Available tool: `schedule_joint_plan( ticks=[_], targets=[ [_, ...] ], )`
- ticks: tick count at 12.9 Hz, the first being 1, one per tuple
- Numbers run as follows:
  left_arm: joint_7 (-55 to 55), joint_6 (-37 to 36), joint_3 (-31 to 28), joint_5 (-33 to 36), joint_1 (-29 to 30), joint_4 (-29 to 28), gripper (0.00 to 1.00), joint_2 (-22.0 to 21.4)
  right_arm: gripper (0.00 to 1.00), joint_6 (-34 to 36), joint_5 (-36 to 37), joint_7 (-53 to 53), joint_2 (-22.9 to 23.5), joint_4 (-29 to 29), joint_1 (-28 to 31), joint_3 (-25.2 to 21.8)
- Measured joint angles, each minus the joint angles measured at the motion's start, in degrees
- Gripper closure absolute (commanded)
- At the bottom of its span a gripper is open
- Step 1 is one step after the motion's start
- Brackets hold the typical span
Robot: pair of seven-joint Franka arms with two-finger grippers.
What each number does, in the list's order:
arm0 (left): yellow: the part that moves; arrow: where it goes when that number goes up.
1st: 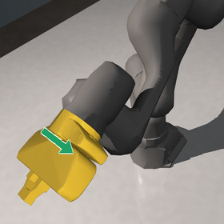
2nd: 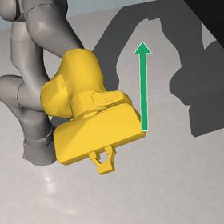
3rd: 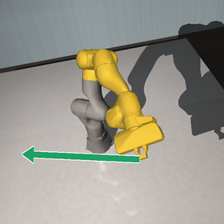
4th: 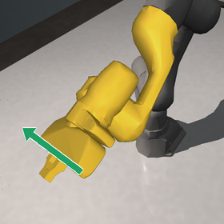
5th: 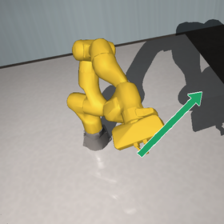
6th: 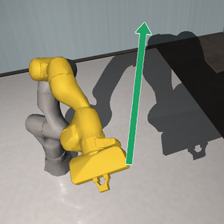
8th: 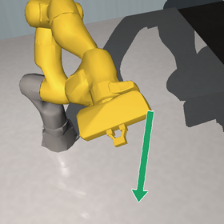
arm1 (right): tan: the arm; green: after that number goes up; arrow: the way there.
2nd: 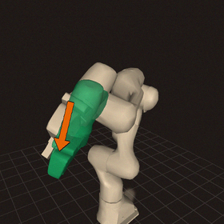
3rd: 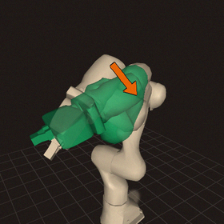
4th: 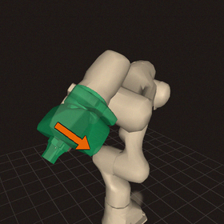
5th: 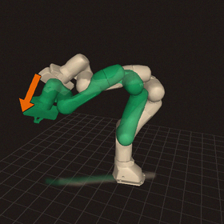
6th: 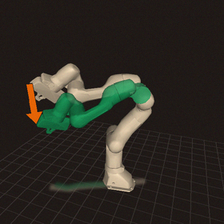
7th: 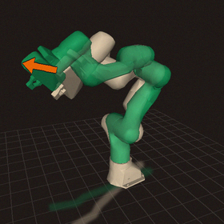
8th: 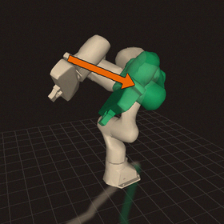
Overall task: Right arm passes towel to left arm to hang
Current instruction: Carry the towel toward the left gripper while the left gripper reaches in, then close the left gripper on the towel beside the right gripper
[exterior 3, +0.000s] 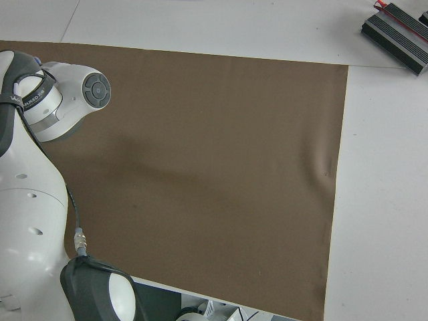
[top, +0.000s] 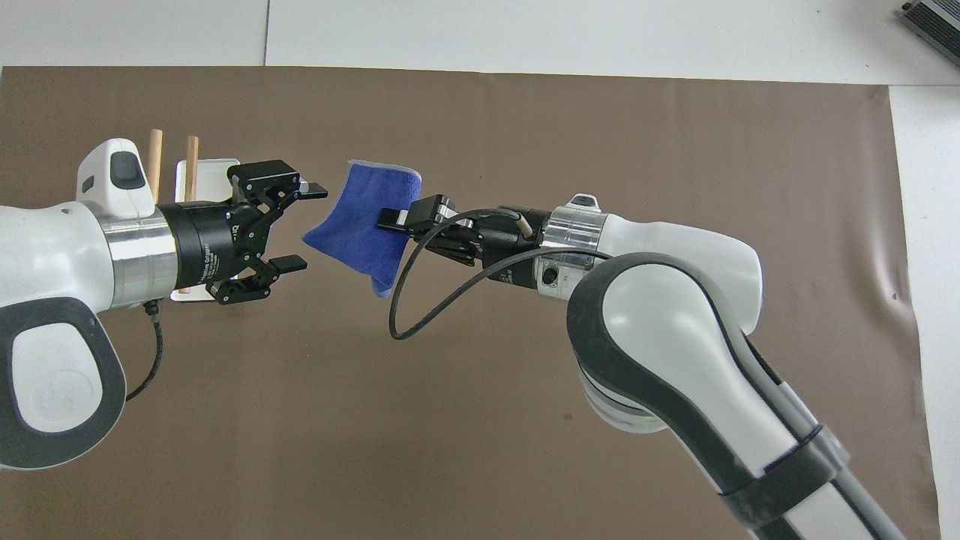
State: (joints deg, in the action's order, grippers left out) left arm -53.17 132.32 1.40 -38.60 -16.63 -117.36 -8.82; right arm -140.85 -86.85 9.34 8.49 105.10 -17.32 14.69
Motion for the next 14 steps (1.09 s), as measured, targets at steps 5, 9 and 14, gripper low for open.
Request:
schedule_joint_plan(
  ticks=[5, 9, 14],
  targets=[
    [-5.43, 4.88, 0.05, -0.02, -2.88, -1.88, 0.35, 0.03, 1.00, -0.12, -0.03, 0.54, 0.26, 0.00, -0.43, 0.00],
    [-5.47, 6.91, 0.01, -0.06, -4.04, -2.65, 0.93, 0.05, 1.00, -0.09, -2.04, 0.54, 0.26, -0.01, -0.39, 0.00],
    [-5.50, 6.95, -0.33, -0.06, -4.03, -2.65, 1.00, 0.10, 1.00, -0.08, -2.07, 0.54, 0.26, -0.03, -0.34, -0.04]
  ],
)
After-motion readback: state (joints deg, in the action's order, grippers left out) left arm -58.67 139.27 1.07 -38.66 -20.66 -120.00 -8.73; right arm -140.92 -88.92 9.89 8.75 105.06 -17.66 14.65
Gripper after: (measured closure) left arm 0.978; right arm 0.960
